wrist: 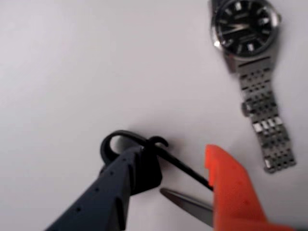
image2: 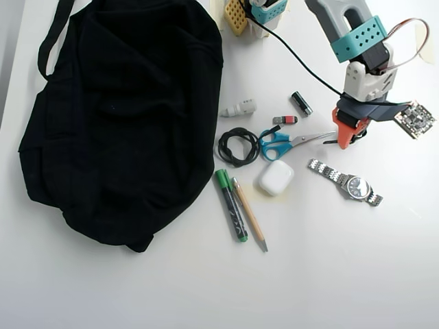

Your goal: Put the black bike light into the black bag

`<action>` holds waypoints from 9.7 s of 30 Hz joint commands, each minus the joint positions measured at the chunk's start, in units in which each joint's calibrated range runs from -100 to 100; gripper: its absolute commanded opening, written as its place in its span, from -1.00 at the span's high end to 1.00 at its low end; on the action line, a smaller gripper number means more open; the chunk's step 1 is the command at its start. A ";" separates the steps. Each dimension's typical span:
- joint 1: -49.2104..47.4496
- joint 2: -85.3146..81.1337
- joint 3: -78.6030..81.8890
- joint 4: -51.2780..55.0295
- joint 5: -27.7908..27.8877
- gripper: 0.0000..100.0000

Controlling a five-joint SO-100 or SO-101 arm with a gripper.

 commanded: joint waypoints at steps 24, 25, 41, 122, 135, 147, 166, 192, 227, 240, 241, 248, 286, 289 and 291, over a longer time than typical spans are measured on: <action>-4.30 -2.08 -11.28 5.66 -4.27 0.65; -4.60 -2.16 -11.28 5.66 -4.27 0.66; -5.05 -7.47 8.31 -13.03 -4.27 0.68; -6.77 -12.20 19.27 -23.62 -10.41 0.46; -6.47 -13.11 19.18 -23.62 -10.41 0.46; -5.57 -13.03 19.18 -23.62 -10.15 0.46; -6.85 -12.28 19.27 -25.60 -10.51 0.47; -6.47 -12.86 18.73 -22.42 -11.25 0.47; -3.85 -12.20 18.10 -24.74 -11.56 0.31; -2.43 -12.12 20.35 -28.01 -11.51 0.31; -2.43 -12.12 20.35 -28.01 -11.51 0.31; -3.78 -12.28 21.15 -31.29 -11.51 0.39; -8.04 -12.28 20.35 -29.74 -13.19 0.13; -7.89 -12.70 20.35 -29.74 -13.13 0.17; -7.82 -13.28 20.35 -29.48 -13.08 0.20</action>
